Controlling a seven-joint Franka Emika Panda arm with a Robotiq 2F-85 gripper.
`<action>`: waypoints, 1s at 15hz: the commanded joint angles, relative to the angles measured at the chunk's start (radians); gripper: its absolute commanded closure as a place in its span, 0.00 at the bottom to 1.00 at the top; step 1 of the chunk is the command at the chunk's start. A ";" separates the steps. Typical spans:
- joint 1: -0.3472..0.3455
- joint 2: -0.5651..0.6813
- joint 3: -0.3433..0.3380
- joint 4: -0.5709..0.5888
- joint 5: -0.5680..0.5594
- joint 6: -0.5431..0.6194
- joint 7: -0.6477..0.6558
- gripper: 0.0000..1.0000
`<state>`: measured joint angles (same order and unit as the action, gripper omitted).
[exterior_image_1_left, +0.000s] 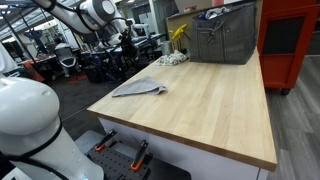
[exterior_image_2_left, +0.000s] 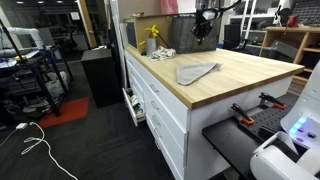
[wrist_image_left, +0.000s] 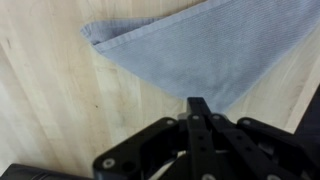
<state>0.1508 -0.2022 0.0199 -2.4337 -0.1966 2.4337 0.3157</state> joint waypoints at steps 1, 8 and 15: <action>-0.027 -0.174 0.013 -0.033 0.086 -0.093 -0.158 1.00; -0.047 -0.373 -0.012 -0.018 0.114 -0.296 -0.342 0.87; -0.060 -0.384 0.000 -0.006 0.110 -0.318 -0.342 0.97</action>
<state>0.1103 -0.5862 0.0032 -2.4408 -0.0990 2.1162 -0.0166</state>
